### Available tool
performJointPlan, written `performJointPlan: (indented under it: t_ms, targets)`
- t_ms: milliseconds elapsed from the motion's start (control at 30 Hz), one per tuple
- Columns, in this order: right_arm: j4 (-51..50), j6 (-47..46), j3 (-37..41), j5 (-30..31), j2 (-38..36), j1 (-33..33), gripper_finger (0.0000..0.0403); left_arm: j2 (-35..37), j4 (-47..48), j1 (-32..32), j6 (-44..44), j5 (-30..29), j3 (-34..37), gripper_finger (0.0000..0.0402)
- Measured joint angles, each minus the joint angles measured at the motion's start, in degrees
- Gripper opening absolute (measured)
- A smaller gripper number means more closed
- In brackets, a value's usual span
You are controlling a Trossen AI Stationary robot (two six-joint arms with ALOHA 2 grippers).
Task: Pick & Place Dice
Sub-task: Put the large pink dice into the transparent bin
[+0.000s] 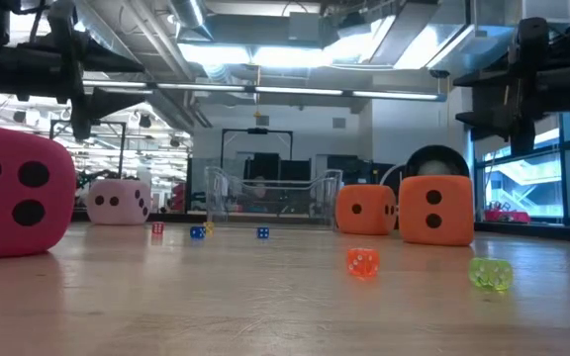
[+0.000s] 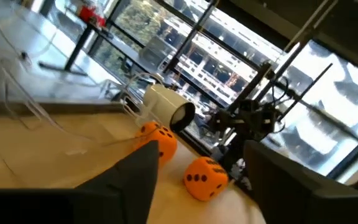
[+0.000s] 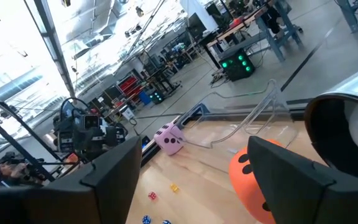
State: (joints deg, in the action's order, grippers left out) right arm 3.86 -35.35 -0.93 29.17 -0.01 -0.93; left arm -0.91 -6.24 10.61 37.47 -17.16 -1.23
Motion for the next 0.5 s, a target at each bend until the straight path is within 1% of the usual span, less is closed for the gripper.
performJointPlan:
  t_ms: [67,100,167,233,300,367,433,500]
  targets:
    - [0.00,0.02,0.00,0.00,0.00,0.00,0.0294,0.00,-0.08,0.01,3.14,-0.39,-0.02,0.0246]
    - [0.00,0.02,0.00,0.02,0.00,0.00,0.0294,0.00,-0.39,0.10,5.62,-2.39,-0.04,0.0247]
    - [0.01,0.02,0.00,0.00,0.00,0.00,0.0294,0.00,-0.23,1.02,11.12,-8.42,-0.61,0.0248]
    - [0.01,0.04,0.00,0.00,0.00,0.00,0.0294,-0.03,2.87,2.34,11.30,-10.35,-3.08,0.0246]
    - [0.02,0.12,0.00,0.05,0.00,0.00,0.0294,-0.87,8.84,3.81,10.06,-10.35,-7.52,0.0241]
    - [0.02,0.18,0.00,0.84,0.00,0.00,0.0294,-2.97,18.41,5.32,9.92,-10.62,-12.91,0.0235]
    - [0.04,0.18,0.00,2.39,0.00,0.00,0.0294,-6.23,27.60,6.66,9.88,-11.31,-18.51,0.0229]
    - [0.12,0.17,0.00,4.29,0.00,-0.02,0.0293,-10.25,34.45,7.80,9.88,-12.25,-24.21,0.0224]
